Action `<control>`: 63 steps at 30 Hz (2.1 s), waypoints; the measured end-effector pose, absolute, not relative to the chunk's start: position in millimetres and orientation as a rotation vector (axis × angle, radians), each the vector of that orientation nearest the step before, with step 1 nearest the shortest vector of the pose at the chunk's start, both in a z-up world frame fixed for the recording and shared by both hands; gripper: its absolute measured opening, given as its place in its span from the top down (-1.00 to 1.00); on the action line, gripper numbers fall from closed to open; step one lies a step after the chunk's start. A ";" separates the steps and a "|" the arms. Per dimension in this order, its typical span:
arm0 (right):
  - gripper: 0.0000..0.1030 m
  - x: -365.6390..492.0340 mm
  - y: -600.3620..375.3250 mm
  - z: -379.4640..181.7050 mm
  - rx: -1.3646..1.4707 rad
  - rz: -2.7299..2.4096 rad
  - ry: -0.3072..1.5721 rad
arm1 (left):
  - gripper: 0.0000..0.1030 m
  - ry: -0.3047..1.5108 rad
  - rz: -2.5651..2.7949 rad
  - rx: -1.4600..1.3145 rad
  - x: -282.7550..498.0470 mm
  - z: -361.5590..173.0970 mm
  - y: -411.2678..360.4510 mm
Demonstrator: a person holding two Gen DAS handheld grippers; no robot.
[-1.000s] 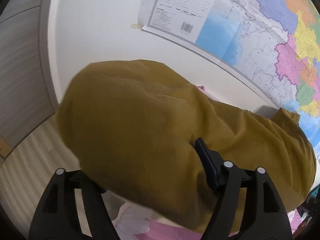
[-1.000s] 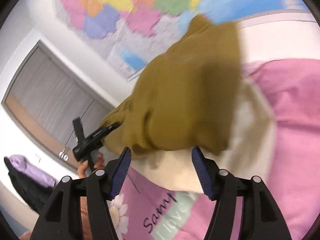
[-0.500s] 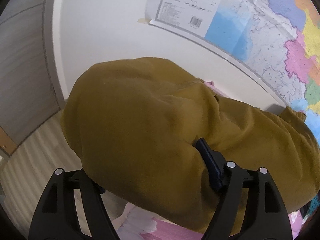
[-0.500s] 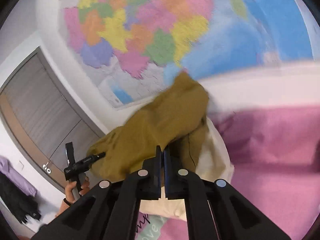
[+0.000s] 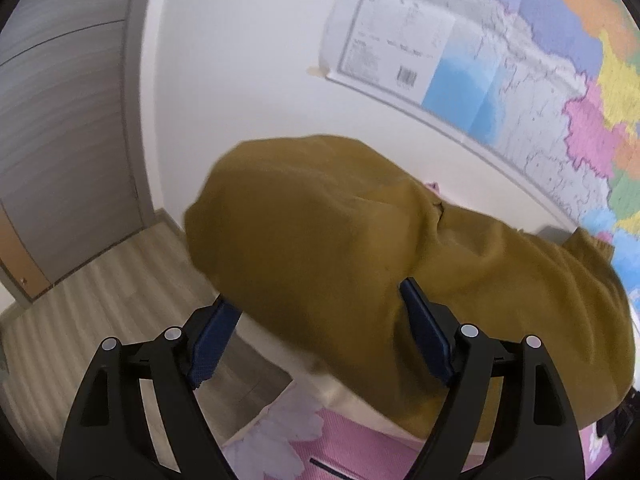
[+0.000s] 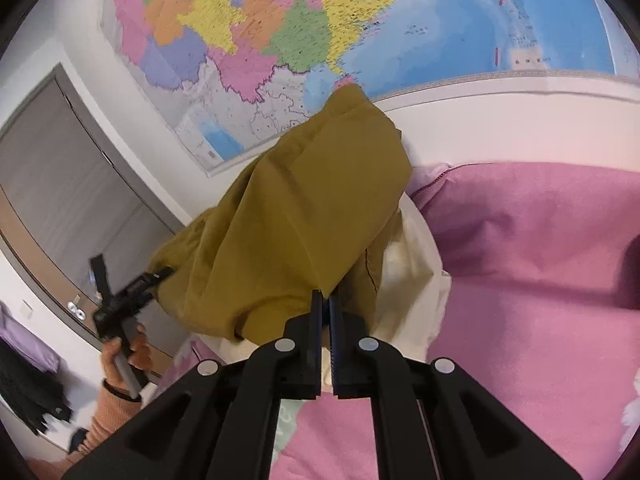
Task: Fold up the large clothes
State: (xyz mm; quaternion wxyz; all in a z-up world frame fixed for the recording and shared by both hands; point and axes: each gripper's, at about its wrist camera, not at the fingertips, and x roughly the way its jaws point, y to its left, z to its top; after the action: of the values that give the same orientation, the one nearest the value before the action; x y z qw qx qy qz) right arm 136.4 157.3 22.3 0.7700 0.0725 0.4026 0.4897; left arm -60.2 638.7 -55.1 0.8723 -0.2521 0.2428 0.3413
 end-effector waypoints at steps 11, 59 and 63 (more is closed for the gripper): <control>0.87 117.9 143.6 40.5 0.071 1.059 0.809 | -0.64 0.422 0.683 -0.292 -76.7 -16.1 568.7; -0.69 25.2 186.3 26.0 -0.143 1.026 0.587 | -0.89 0.602 0.611 -0.245 -49.1 -60.7 441.7; -0.86 6.1 175.3 21.8 -0.169 0.992 0.540 | -0.89 0.597 0.610 -0.267 -63.1 -61.4 424.2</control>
State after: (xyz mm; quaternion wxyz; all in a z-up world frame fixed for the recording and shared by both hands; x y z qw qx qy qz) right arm 6.1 175.3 21.8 0.8412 -0.0802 0.2557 0.4696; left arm -63.1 424.2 -61.4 0.9017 -0.1290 0.2887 0.2948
